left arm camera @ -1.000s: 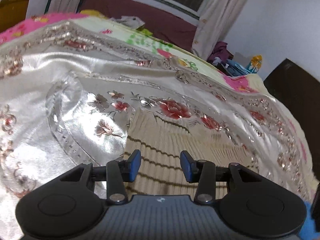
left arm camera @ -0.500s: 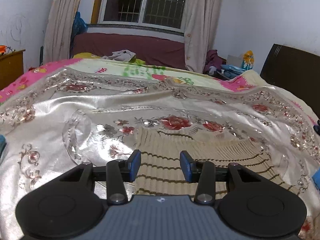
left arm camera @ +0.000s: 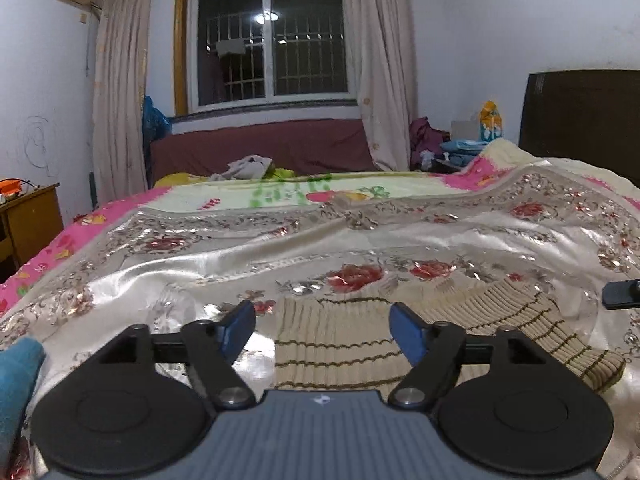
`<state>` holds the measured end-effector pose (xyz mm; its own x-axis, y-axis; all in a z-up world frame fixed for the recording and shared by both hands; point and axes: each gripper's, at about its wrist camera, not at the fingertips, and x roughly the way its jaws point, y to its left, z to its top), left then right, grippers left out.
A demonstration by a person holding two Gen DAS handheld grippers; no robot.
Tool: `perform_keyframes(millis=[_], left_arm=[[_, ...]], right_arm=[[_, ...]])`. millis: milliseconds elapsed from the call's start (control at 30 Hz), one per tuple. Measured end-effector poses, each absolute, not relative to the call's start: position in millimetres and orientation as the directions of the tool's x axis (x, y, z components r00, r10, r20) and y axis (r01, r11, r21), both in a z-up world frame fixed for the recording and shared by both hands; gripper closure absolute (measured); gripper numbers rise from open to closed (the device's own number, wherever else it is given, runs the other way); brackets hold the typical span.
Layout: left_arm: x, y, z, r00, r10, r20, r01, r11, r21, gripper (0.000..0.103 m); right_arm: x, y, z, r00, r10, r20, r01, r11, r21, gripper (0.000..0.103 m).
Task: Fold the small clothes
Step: 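Open the right tool to release the hem onto the sweater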
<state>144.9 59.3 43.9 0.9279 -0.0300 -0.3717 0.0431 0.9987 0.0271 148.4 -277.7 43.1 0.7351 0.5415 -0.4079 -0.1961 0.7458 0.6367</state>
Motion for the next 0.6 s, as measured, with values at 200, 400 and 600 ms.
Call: perform_keyframes(millis=[200, 400, 600], left_arm=[[154.9, 59.4, 39.0, 0.909, -0.038, -0.414, 0.047, 0.999, 0.011, 0.015], [177.6, 64.4, 26.3, 0.876, -0.033, -0.481, 0.034, 0.999, -0.006, 0.014], [214.3, 77.2, 12.1, 0.831, -0.042, -0.555, 0.003, 0.998, -0.071, 0.014]], right_arm=[[177.4, -272.4, 35.0, 0.737, 0.423, -0.527, -0.154, 0.865, 0.478, 0.096], [230.3, -278.4, 17.3, 0.72, 0.331, -0.609, -0.102, 0.92, 0.379, 0.09], [290.8, -280.8, -0.6, 0.683, 0.301, -0.666, -0.067, 0.933, 0.353, 0.075]])
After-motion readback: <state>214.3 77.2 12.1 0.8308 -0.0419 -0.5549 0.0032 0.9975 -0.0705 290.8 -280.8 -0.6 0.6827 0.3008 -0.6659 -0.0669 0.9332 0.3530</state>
